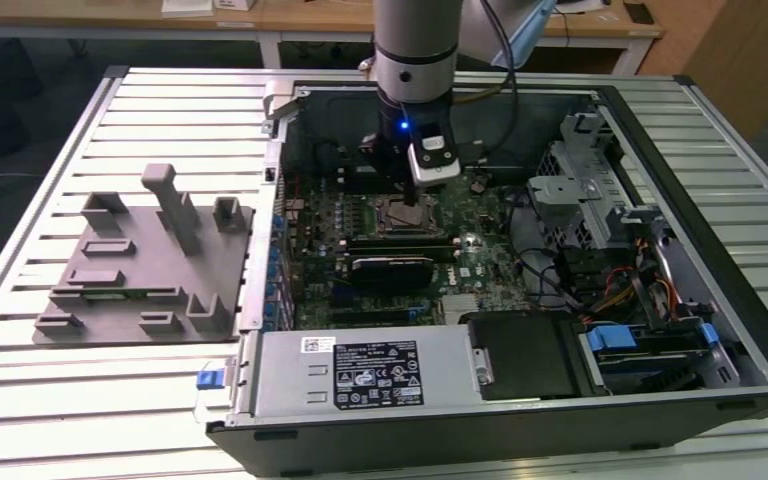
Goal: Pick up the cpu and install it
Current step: 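Install the first cpu locking lever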
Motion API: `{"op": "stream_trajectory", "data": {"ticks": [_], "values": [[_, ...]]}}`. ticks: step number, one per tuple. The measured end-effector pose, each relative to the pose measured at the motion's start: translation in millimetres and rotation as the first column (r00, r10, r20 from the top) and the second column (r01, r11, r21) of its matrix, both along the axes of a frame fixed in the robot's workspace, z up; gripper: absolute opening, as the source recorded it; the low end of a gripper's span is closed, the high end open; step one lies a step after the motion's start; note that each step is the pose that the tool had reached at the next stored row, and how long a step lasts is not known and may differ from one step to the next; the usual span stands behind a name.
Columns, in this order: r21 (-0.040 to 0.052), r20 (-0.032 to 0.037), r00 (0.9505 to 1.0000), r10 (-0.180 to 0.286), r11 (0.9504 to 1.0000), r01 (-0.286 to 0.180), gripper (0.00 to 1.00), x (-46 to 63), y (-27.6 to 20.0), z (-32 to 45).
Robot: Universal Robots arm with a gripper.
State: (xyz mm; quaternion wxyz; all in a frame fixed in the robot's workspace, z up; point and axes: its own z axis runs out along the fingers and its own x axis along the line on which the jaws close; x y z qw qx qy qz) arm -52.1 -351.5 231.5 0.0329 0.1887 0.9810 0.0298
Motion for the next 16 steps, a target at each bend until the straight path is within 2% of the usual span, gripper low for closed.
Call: {"op": "stream_trajectory", "data": {"ticks": [1,2,7,11,16], "values": [[-0.0011,-0.0066,1.0000,0.000,1.0000,0.000,0.11,0.2,0.0,-0.1],[-0.0017,-0.0086,1.0000,0.000,1.0000,0.000,0.11,0.3,0.0,-0.1],[-0.0015,-0.0088,1.0000,0.004,1.0000,-0.004,0.11,0.3,0.0,-0.1],[-0.0017,-0.0087,0.9974,0.071,0.9975,-0.071,0.11,0.3,0.0,-0.2],[-0.0032,-0.0088,0.9871,0.160,0.9871,-0.160,0.11,0.3,0.0,-0.4]]}}
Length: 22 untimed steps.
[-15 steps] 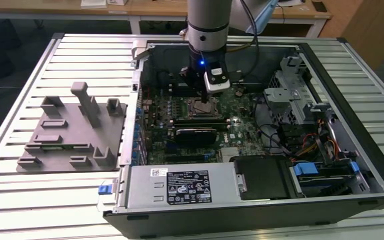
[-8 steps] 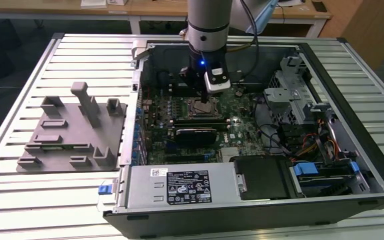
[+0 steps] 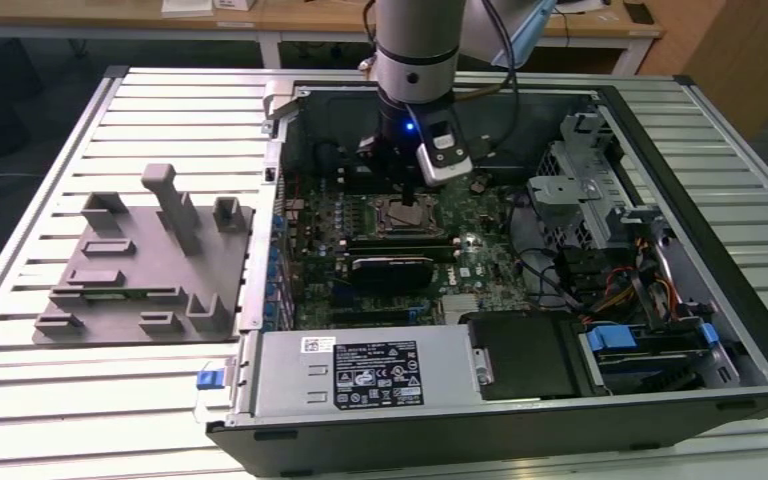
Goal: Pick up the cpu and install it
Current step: 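Install the first cpu locking lever, then install the second cpu locking lever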
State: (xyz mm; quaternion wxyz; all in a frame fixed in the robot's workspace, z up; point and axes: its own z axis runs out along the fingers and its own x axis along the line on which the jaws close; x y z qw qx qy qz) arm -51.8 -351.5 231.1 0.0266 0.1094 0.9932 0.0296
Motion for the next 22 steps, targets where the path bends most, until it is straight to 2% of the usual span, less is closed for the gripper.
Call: {"op": "stream_trajectory", "data": {"ticks": [6,19,22], "values": [[-0.0074,-0.0003,0.9969,0.079,0.9969,-0.079,0.11,0.0,0.0,-0.2],[-0.0076,-0.0003,0.9968,0.081,0.9967,-0.081,0.11,0.0,0.0,-0.2],[-0.0078,-0.0003,0.9968,0.080,0.9967,-0.080,0.11,0.0,0.0,3.9]]}}
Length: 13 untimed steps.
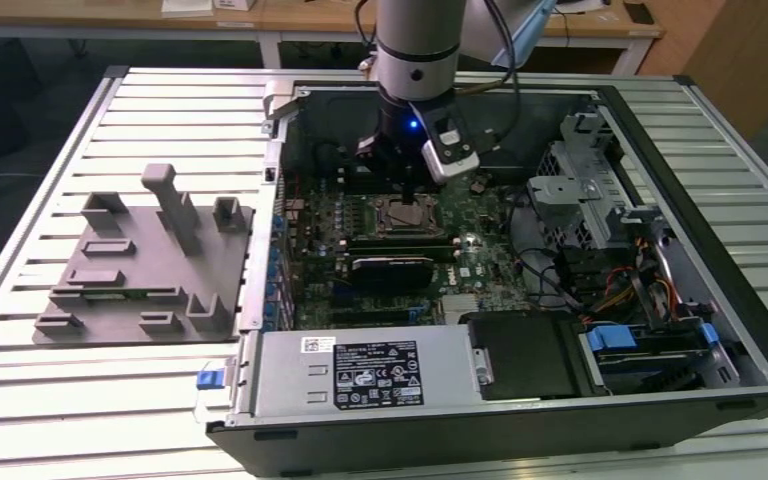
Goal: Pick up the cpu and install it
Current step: 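Install the second cpu locking lever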
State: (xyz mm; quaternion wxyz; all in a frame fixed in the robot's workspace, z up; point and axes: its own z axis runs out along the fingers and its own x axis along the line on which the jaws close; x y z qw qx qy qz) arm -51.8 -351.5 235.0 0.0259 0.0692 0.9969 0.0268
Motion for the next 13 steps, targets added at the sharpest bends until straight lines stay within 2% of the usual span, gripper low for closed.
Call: {"op": "stream_trajectory", "data": {"ticks": [4,10,13], "values": [[-0.0001,-0.0001,1.0000,0.000,1.0000,0.000,0.11,0.0,0.0,8.2],[-0.0001,-0.0001,1.0000,0.000,1.0000,0.000,0.11,0.0,-0.2,8.6],[0.0000,0.0000,1.0000,0.000,1.0000,0.000,0.11,0.0,-2.3,8.5]]}}
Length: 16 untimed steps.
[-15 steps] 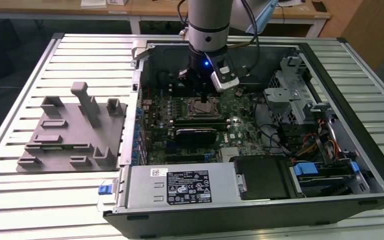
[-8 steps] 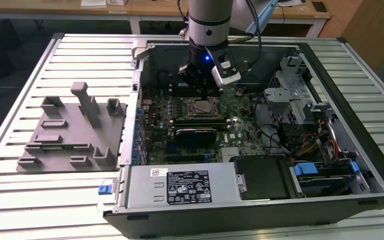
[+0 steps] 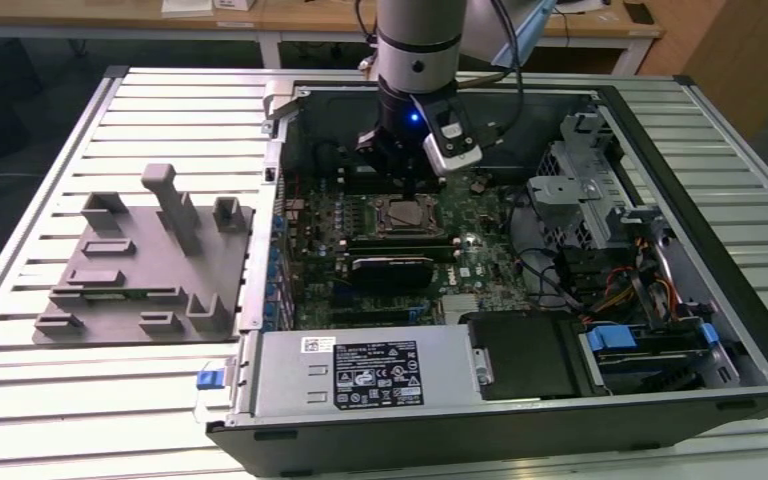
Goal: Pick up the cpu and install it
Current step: 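Install the second cpu locking lever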
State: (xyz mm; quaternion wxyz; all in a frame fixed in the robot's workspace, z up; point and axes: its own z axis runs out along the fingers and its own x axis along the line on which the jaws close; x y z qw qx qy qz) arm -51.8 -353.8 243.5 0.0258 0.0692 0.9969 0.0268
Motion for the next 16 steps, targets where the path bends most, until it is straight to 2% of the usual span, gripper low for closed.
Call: {"op": "stream_trajectory", "data": {"ticks": [9,16], "values": [[-0.0001,-0.0001,1.0000,0.000,1.0000,0.000,0.11,0.0,-16.1,-0.5],[0.0000,0.0000,1.0000,0.000,1.0000,0.000,0.11,0.0,-33.2,-1.9]]}}
